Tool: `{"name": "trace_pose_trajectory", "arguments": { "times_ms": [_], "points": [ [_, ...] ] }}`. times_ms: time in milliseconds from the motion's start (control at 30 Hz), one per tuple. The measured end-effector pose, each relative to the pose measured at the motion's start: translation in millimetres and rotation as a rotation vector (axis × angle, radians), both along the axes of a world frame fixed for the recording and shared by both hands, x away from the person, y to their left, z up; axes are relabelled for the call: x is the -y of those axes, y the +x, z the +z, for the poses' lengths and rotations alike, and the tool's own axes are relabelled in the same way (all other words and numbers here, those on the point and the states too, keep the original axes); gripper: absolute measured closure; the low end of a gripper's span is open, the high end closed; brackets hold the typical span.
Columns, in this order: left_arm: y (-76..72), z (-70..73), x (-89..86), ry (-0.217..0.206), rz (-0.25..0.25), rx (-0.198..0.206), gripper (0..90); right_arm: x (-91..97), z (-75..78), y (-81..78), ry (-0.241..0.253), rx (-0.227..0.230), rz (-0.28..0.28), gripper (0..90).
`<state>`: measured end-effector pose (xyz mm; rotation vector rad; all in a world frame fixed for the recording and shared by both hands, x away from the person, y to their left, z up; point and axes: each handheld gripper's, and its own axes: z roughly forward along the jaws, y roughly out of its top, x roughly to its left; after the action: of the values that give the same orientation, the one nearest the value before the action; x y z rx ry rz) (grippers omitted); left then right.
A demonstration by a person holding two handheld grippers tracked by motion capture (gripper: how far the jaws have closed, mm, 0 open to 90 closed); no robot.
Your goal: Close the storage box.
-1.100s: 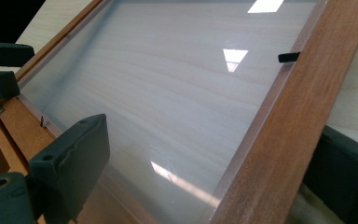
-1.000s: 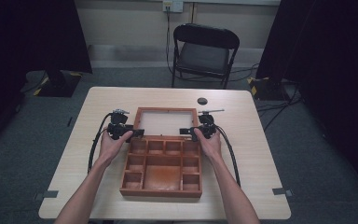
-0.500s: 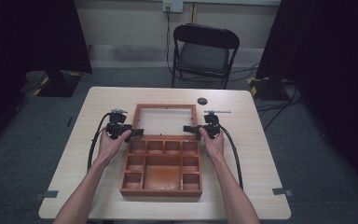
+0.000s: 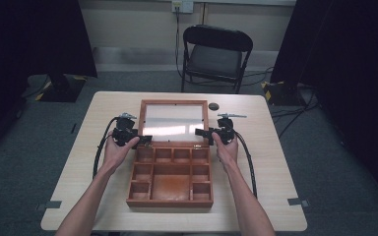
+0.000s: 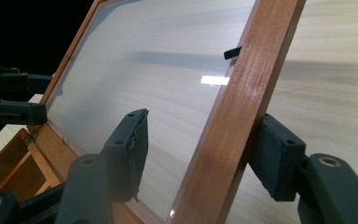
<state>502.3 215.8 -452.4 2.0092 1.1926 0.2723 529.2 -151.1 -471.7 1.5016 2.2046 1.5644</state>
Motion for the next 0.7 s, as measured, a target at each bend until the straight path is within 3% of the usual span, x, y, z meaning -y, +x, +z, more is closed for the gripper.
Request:
{"name": "trace_pose_trajectory", "arguments": {
  "times_ms": [367,700],
  "points": [
    [-1.6,9.2,2.0,0.041,-0.009,0.034,28.8,2.3,9.9,-3.0,0.024,0.041,0.007,46.6],
    [2.3,12.0,-1.1,-0.003,-0.015,0.053,33.1,3.1,18.1,-6.2,0.025,0.057,0.021,46.3]
  ]
}}
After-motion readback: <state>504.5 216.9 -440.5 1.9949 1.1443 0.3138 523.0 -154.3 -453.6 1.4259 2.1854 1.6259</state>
